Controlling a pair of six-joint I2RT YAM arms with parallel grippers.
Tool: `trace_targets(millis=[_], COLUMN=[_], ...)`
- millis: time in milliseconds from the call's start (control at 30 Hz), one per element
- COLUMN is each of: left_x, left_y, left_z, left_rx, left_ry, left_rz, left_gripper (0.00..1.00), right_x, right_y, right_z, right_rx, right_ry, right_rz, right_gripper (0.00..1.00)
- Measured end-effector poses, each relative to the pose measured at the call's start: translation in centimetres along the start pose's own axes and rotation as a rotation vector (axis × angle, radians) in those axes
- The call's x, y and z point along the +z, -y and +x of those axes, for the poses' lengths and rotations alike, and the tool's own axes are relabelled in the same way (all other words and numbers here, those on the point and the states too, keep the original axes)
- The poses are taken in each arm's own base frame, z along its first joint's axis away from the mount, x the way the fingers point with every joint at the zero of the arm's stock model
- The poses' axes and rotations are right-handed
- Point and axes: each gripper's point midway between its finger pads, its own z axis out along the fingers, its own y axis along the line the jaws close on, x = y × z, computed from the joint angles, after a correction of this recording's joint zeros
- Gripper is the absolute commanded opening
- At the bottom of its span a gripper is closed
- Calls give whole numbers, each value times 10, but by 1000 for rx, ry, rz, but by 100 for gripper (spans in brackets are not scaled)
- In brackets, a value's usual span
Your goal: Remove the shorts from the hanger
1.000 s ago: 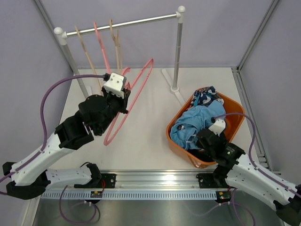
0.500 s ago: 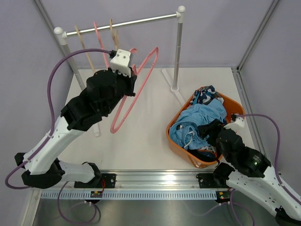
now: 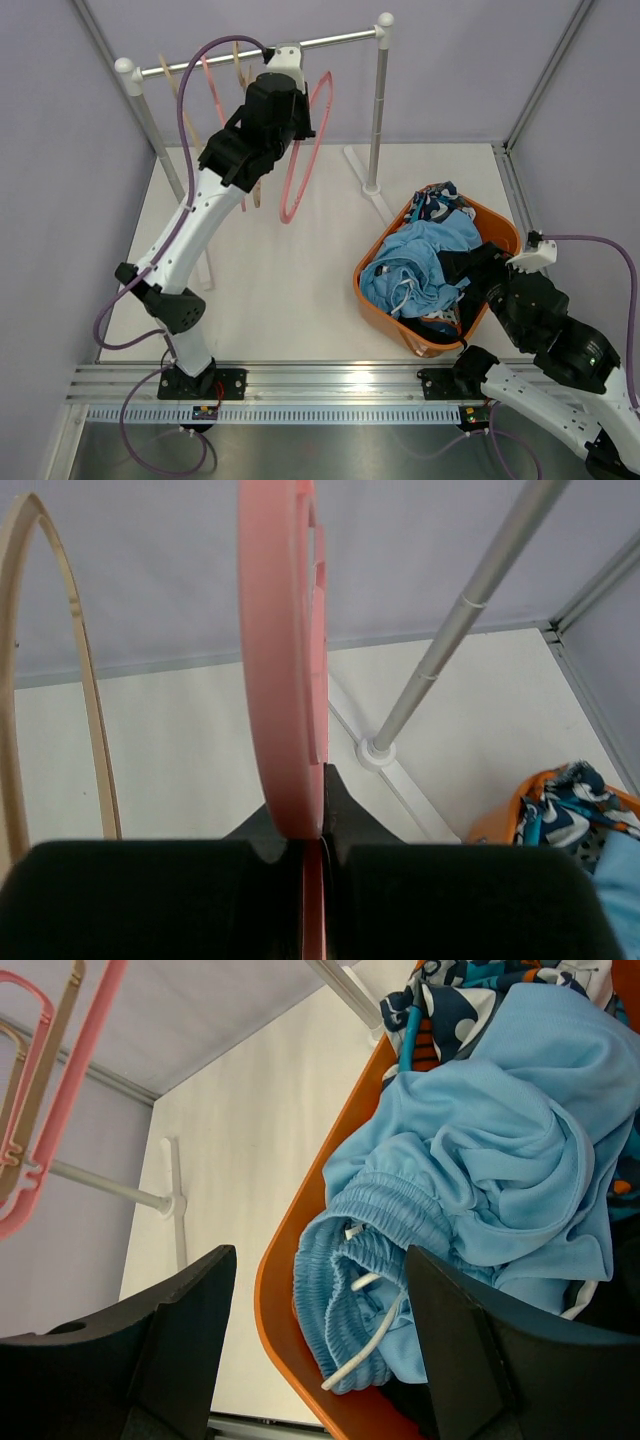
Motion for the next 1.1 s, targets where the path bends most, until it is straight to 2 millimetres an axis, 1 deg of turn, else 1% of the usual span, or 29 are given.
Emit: trace_targets(millis=[100, 167, 233, 333, 500, 567, 667, 767, 833, 900, 1033, 1100], left_x=[29, 44, 56, 64, 69, 67, 60, 49, 40, 29, 10, 5], left_y=[-11, -18, -29, -41, -43, -41, -38, -36, -34, -33, -29, -28], left_z=[-2, -4, -4, -4, -8, -2, 14, 19, 16, 8, -20, -30], left_rx=[-15, -24, -32, -40, -54, -52, -43, -35, -37, -41, -57, -64], left_ry=[2, 7, 10, 8, 34, 26, -9, -18, -6, 16, 101, 134], left_rz=[-30, -40, -57, -67, -42, -23, 0, 16, 27, 38, 65, 73], left_gripper=[0, 0, 0, 0, 0, 0, 0, 0, 0, 0, 0, 0], right_x=[-6, -9, -10, -12, -12, -12, -11, -8, -7, -5, -4, -4], right_y=[-5, -8, -8, -6, -3, -3, -3, -5, -7, -6, -5, -5], right_z=[-10, -16, -18, -19, -20, -20, -20, -20, -20, -18, -17, -17], right_rx=[-4, -8, -13, -23, -38, -43, -51, -59, -64, -71, -79, -81], right_ry=[18, 28, 35, 40, 46, 46, 46, 46, 45, 42, 39, 40], right_rz=[-19, -30, -34, -28, -20, -21, -21, -21, -21, -17, -14, -14], right_gripper=[77, 77, 77, 78, 78, 78, 79, 79, 79, 79, 80, 80])
